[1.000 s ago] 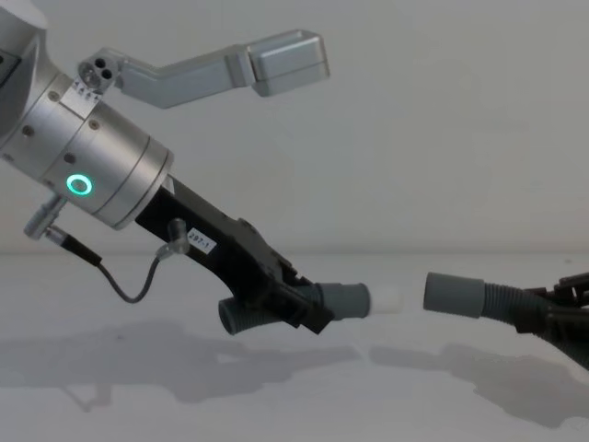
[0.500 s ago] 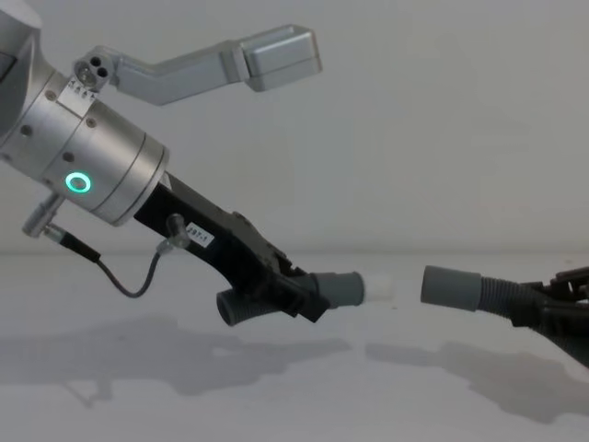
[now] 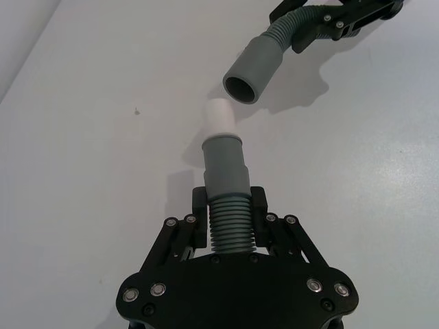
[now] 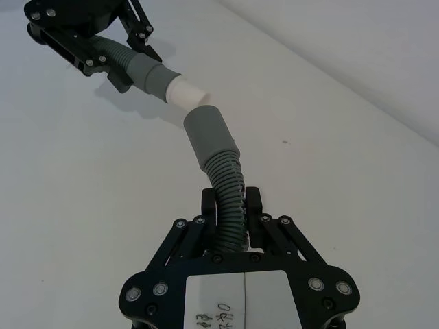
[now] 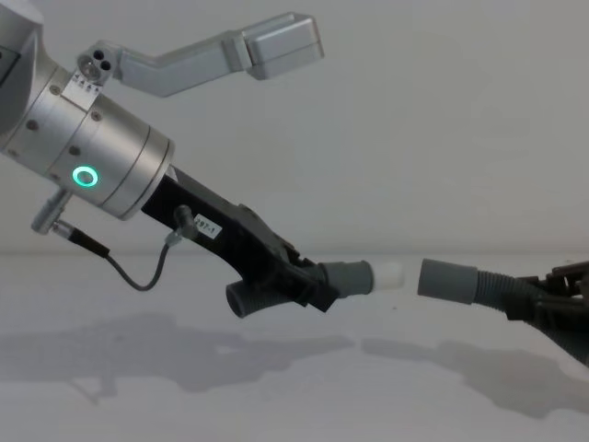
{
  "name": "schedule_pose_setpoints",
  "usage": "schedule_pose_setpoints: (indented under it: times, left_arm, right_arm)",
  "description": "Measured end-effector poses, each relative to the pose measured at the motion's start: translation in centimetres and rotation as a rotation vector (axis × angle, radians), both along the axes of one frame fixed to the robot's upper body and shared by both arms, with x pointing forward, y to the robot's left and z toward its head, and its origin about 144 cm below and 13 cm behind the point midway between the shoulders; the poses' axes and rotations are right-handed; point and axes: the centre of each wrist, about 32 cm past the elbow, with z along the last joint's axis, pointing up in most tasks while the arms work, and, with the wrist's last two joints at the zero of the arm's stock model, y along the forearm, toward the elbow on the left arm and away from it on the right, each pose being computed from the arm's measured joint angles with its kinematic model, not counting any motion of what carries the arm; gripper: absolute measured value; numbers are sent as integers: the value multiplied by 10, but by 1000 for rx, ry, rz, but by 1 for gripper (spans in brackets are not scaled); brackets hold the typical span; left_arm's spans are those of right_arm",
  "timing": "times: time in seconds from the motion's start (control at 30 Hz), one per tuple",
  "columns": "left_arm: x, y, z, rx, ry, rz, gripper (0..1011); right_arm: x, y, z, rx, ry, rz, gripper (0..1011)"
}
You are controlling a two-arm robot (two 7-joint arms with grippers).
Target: Use both hands to pick up one end of the pipe from the table, align the ends, and insert them.
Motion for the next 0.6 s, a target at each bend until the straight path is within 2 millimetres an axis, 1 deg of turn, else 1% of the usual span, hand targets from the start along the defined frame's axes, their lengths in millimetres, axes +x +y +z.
schedule_pose_setpoints:
  times: [0.6]
  left_arm:
    - [1, 0, 2, -23, 2, 2, 354]
  right_arm:
    - [0, 1, -5, -2, 7, -24, 244]
